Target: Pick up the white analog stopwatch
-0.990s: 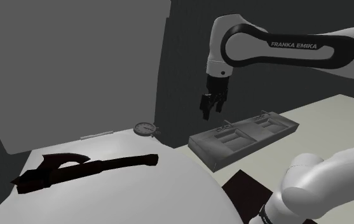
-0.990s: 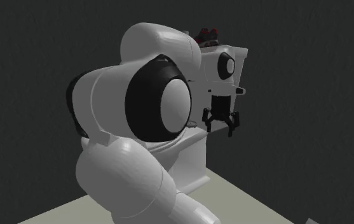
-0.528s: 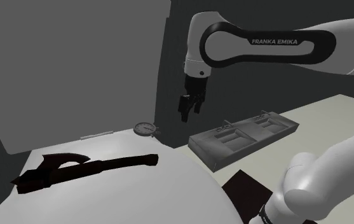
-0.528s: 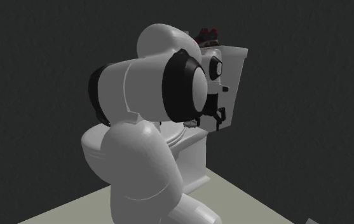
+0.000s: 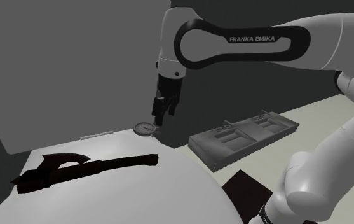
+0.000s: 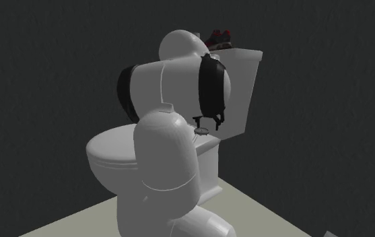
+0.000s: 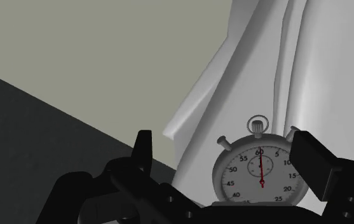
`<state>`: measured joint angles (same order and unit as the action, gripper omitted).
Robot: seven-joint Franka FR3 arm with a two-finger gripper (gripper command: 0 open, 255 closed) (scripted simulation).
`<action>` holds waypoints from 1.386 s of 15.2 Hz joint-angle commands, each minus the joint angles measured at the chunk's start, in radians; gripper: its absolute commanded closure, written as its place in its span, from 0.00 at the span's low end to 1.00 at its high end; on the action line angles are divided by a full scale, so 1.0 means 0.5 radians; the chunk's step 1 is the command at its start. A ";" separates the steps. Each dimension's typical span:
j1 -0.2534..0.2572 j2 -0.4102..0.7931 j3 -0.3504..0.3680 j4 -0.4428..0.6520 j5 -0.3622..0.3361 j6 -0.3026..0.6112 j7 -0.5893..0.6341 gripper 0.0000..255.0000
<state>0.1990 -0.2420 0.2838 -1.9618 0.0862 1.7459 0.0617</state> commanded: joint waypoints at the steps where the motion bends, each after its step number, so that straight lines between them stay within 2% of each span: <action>1: 0.039 0.101 0.056 0.110 -0.003 0.021 0.011 0.00; 3: 0.065 0.171 0.090 0.181 -0.010 0.040 0.010 0.00; 12: 0.070 0.169 0.096 -0.025 -0.005 0.243 0.003 0.00; 13: 0.069 0.175 0.095 -0.020 -0.007 0.244 0.002 1.00; 21: 0.068 0.179 0.095 -0.018 -0.008 0.246 0.002 1.00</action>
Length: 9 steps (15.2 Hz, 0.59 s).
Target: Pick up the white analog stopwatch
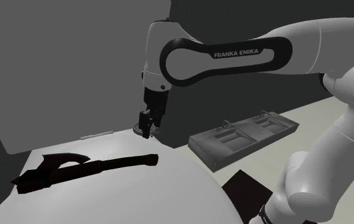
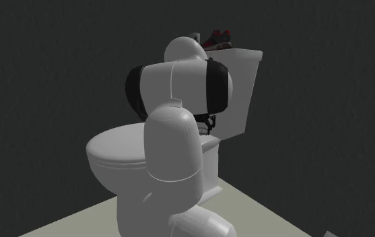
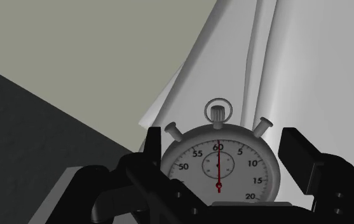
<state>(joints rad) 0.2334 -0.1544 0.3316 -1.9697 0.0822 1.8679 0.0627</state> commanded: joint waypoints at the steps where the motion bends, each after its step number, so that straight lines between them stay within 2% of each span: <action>1: 0.001 -0.006 0.000 -0.009 0.003 0.000 0.001 1.00; 9: -0.004 -0.003 -0.006 0.209 -0.003 -0.216 0.009 1.00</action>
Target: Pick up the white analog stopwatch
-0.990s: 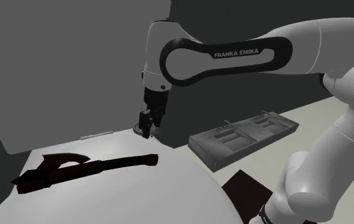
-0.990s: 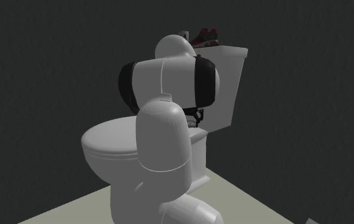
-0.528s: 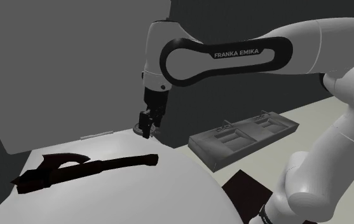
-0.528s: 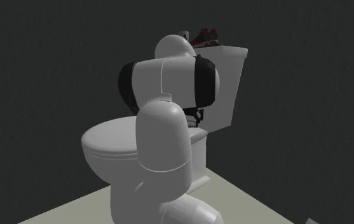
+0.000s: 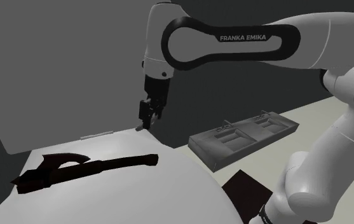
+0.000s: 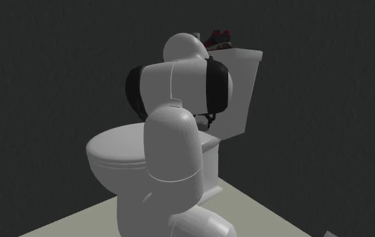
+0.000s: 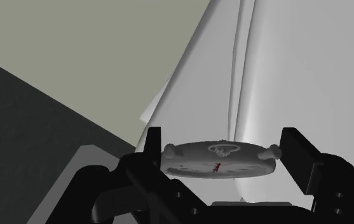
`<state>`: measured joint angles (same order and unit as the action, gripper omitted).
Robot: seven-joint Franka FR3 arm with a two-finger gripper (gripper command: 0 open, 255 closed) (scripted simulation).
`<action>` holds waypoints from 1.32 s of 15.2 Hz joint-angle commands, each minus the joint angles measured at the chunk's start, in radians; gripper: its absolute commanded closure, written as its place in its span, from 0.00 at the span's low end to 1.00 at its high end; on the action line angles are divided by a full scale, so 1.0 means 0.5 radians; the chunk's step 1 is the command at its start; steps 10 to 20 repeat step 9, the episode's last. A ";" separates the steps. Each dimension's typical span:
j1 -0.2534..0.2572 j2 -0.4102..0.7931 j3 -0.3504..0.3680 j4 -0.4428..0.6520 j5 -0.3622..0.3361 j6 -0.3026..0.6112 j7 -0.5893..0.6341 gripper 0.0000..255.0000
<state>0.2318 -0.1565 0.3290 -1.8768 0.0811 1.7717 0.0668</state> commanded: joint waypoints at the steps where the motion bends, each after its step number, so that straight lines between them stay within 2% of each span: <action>1: -0.001 0.003 -0.001 0.053 -0.002 -0.050 0.002 1.00; 7: -0.004 0.028 -0.002 0.241 -0.012 -0.214 0.014 1.00; 20: -0.004 0.029 -0.002 0.246 -0.012 -0.218 0.014 1.00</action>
